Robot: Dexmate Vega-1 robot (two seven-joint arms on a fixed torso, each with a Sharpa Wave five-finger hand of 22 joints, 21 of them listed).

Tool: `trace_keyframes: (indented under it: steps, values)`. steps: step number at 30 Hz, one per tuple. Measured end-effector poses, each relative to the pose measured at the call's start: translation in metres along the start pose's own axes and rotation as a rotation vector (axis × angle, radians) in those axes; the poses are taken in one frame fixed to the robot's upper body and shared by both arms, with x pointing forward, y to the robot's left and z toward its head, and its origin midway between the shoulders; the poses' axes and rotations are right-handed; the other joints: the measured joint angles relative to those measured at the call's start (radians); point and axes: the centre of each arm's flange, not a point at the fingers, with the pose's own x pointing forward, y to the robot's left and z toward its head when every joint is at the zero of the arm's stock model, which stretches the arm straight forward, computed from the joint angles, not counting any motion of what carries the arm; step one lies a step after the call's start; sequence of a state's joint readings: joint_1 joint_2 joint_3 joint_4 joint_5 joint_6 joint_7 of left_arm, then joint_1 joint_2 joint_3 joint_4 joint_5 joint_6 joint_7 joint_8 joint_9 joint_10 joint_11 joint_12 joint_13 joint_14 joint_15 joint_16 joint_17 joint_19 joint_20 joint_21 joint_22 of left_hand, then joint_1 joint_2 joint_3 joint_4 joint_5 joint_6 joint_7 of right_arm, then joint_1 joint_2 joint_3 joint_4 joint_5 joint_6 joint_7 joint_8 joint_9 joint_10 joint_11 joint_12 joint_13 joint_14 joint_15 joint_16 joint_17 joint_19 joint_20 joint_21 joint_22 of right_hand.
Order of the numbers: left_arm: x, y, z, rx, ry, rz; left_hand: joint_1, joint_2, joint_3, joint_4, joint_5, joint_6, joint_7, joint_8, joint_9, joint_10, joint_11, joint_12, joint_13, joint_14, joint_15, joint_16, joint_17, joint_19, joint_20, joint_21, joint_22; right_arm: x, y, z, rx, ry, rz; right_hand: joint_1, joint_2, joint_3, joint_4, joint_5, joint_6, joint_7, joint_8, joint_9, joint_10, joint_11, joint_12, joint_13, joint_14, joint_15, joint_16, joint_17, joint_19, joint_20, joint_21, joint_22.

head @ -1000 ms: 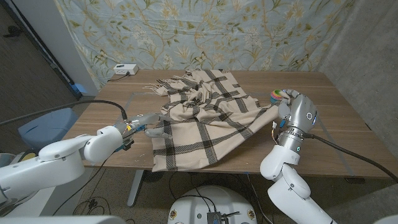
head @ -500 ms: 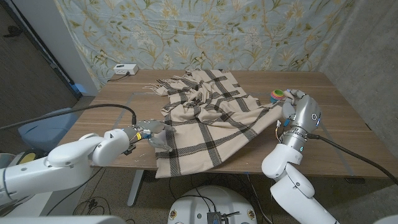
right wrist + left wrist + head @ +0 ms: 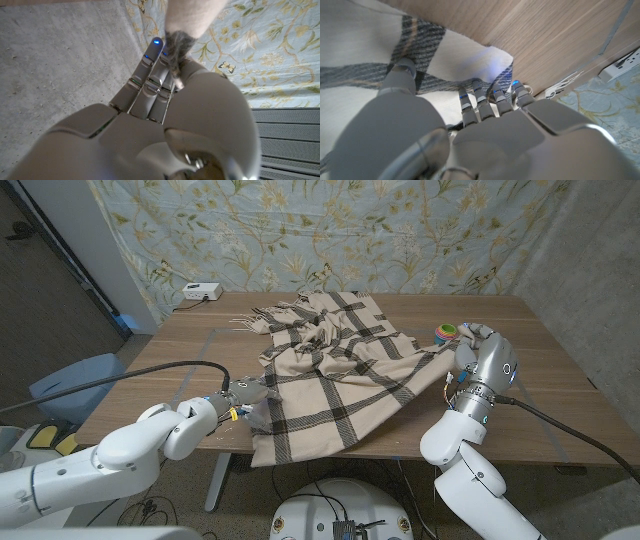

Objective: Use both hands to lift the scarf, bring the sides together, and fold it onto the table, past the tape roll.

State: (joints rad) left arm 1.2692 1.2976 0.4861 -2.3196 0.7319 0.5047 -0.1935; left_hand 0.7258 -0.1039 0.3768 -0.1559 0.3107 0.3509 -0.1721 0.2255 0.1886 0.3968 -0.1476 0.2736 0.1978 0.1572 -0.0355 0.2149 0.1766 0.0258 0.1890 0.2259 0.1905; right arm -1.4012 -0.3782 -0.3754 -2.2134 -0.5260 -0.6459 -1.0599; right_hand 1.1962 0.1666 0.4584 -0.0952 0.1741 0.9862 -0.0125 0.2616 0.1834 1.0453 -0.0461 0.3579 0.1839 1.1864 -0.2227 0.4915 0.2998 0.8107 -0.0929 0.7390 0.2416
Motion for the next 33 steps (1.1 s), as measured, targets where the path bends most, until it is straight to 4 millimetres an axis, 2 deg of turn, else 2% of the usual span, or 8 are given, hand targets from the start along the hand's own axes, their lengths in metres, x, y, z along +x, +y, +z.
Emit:
trace_keyframes:
  steps: [7, 11, 14, 15, 19, 20, 26, 33]
  values:
    - [0.009, -0.012, 0.000, 0.040, 0.026, 0.032, 0.157, 0.098, 0.013, -0.005, -0.083, 0.263, -0.010, 0.047, -0.006, 0.225, -0.028, 0.020, -0.003, 0.130, -0.005, 0.015, 0.000, 0.084, -0.040, 0.015, -0.003, 0.001, -0.001, 0.000, 0.010, 0.000, -0.010, 0.000, 0.000, 0.000, 0.000, 0.000, 0.000, 0.000, -0.007, 0.000, 0.000, 0.000, -0.008, 0.000, 0.002, 0.002, -0.004, 0.000, -0.002, -0.002, 0.005, 0.000]
    - [0.013, -0.017, -0.002, 0.071, 0.052, 0.082, 0.238, 0.171, 0.021, 0.001, -0.126, 0.366, -0.110, 0.076, -0.006, 0.409, -0.044, 0.032, -0.004, 0.252, -0.008, 0.030, 0.000, 0.152, -0.069, 0.027, -0.002, 0.001, -0.003, -0.001, 0.014, 0.001, -0.021, 0.000, 0.000, 0.000, 0.000, 0.000, 0.007, -0.007, -0.007, 0.000, 0.000, 0.000, -0.011, 0.000, 0.002, 0.002, -0.004, 0.000, -0.002, -0.002, 0.008, -0.004]
    - [0.015, -0.023, -0.004, 0.065, 0.065, 0.113, 0.235, 0.246, 0.036, 0.035, -0.126, 0.387, -0.131, 0.123, -0.004, 0.478, -0.046, 0.032, 0.000, 0.308, -0.010, 0.033, 0.001, 0.176, -0.069, 0.033, 0.001, 0.001, -0.004, -0.002, 0.016, 0.002, -0.027, 0.000, 0.000, 0.004, -0.004, -0.001, 0.007, -0.007, -0.007, 0.000, 0.004, 0.004, -0.014, -0.001, 0.002, 0.002, -0.008, 0.000, -0.005, 0.002, 0.008, -0.005]
    - [0.015, -0.026, -0.004, 0.057, 0.067, 0.129, 0.225, 0.263, 0.039, 0.049, -0.126, 0.387, -0.125, 0.130, 0.010, 0.484, -0.044, 0.032, 0.004, 0.318, -0.011, 0.033, 0.002, 0.179, -0.066, 0.033, 0.003, 0.001, -0.005, -0.003, 0.019, 0.003, -0.032, 0.000, 0.000, 0.004, -0.004, -0.001, 0.007, -0.007, -0.007, 0.000, 0.004, 0.004, -0.014, -0.001, 0.002, 0.002, -0.008, 0.002, -0.005, 0.002, 0.009, -0.005]
    - [0.014, -0.029, -0.005, 0.010, 0.061, 0.172, 0.202, 0.287, 0.062, 0.097, -0.107, 0.461, 0.008, 0.143, 0.046, 0.533, -0.025, 0.041, 0.052, 0.353, -0.014, 0.032, 0.003, 0.189, -0.056, 0.041, 0.008, 0.001, -0.007, -0.004, 0.027, 0.008, -0.044, 0.000, 0.000, 0.004, -0.004, -0.001, 0.007, -0.007, -0.007, 0.000, 0.009, 0.002, -0.015, -0.001, 0.003, 0.003, -0.008, 0.005, -0.007, 0.000, 0.012, -0.005]
    - [0.013, -0.028, -0.005, -0.020, 0.052, 0.194, 0.202, 0.287, 0.068, 0.104, -0.101, 0.475, 0.022, 0.149, 0.055, 0.542, -0.025, 0.048, 0.055, 0.363, -0.014, 0.028, 0.003, 0.191, -0.055, 0.041, 0.008, 0.001, -0.008, -0.006, 0.030, 0.013, -0.049, 0.000, 0.000, 0.004, -0.004, -0.003, 0.007, -0.007, -0.007, 0.000, 0.009, 0.002, -0.015, -0.001, 0.003, 0.003, -0.008, 0.005, -0.007, 0.000, 0.012, -0.005]
    - [0.007, -0.019, -0.013, -0.164, 0.028, 0.276, 0.202, 0.287, 0.099, 0.134, -0.062, 0.471, 0.039, 0.200, 0.113, 0.595, -0.014, 0.106, 0.117, 0.408, -0.017, 0.013, 0.012, 0.210, -0.057, 0.049, 0.011, 0.001, -0.013, -0.008, 0.047, 0.015, -0.087, 0.000, 0.000, 0.003, -0.005, 0.000, 0.012, -0.002, -0.008, 0.000, 0.009, 0.002, -0.022, 0.000, 0.003, 0.004, -0.008, 0.005, -0.011, 0.004, 0.016, -0.005]
    - [0.002, -0.001, -0.027, -0.357, -0.056, 0.293, 0.202, 0.287, 0.117, 0.152, -0.032, 0.455, 0.055, 0.204, 0.171, 0.602, -0.001, 0.151, 0.171, 0.439, -0.022, 0.003, 0.017, 0.238, -0.044, 0.067, 0.012, 0.004, -0.020, -0.011, 0.068, 0.013, -0.133, -0.008, -0.008, 0.003, -0.005, 0.000, 0.013, -0.002, -0.015, 0.001, 0.020, 0.002, -0.030, 0.000, 0.005, 0.005, -0.008, 0.005, -0.015, 0.001, 0.024, -0.005]
